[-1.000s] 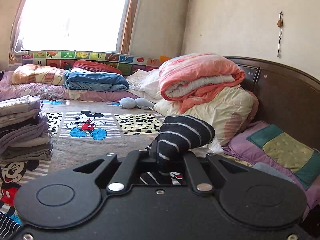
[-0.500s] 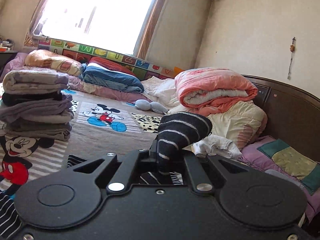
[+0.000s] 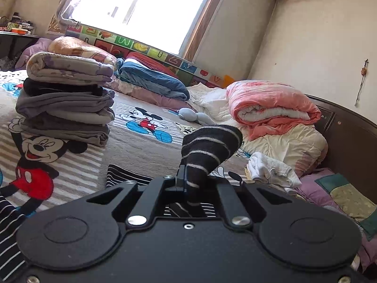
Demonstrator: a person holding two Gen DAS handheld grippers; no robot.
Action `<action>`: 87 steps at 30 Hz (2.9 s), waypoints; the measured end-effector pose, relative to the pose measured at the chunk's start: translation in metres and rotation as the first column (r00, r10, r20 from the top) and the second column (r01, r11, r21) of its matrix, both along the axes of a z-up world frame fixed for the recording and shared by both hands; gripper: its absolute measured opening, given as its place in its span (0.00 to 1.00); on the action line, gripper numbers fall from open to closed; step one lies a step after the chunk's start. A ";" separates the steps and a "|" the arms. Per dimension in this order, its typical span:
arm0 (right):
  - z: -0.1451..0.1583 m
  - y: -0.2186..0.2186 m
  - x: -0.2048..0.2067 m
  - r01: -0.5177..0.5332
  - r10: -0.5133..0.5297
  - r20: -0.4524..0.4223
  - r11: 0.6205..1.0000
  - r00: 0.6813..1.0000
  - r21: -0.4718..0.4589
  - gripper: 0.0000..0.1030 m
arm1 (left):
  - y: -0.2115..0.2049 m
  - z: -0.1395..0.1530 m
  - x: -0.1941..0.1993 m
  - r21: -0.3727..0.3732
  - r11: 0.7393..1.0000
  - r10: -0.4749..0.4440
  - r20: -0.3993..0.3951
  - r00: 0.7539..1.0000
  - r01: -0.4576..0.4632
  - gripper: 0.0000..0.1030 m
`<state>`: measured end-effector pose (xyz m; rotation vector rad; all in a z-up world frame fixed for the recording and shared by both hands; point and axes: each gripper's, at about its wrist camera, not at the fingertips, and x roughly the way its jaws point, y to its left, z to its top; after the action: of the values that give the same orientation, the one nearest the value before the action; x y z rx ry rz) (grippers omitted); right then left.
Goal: Fold clothes
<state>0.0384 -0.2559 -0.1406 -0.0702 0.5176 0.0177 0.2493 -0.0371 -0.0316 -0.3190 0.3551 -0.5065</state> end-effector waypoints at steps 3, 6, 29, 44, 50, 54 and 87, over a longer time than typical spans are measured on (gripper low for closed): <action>-0.001 0.002 -0.001 0.010 -0.010 0.004 1.000 1.000 -0.028 0.45 | 0.006 -0.009 0.004 0.004 1.000 0.012 -0.022 1.000 -0.012 0.01; -0.003 0.005 -0.002 0.016 -0.015 0.009 0.998 1.000 -0.067 0.45 | 0.011 -0.022 0.009 0.027 0.999 0.041 -0.059 0.997 -0.040 0.01; 0.012 0.044 0.001 -0.241 0.250 0.018 0.950 0.968 -0.197 0.54 | 0.017 -0.060 0.029 0.129 0.983 0.155 -0.163 0.975 -0.134 0.01; 0.025 0.030 0.014 -0.283 0.285 0.011 0.954 0.958 -0.095 0.70 | 0.021 -0.068 0.034 0.185 0.967 0.208 -0.175 0.962 -0.175 0.01; 0.005 0.016 0.017 -0.341 0.340 0.060 0.940 0.939 0.006 0.72 | 0.020 -0.071 0.037 0.265 0.943 0.248 -0.154 0.956 -0.202 0.02; -0.001 0.008 0.021 -0.350 0.343 0.089 0.934 0.935 0.077 0.75 | 0.015 -0.077 0.041 0.336 0.918 0.276 -0.154 0.949 -0.212 0.03; -0.001 -0.015 0.032 -0.442 0.428 0.115 0.841 0.896 0.312 0.86 | -0.277 -0.066 0.088 0.656 0.697 -0.192 -0.218 0.957 0.289 0.32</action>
<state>0.0705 -0.2712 -0.1415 0.1433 0.4425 0.5506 0.3377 -0.3145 -0.0980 0.4327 0.6962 -0.5774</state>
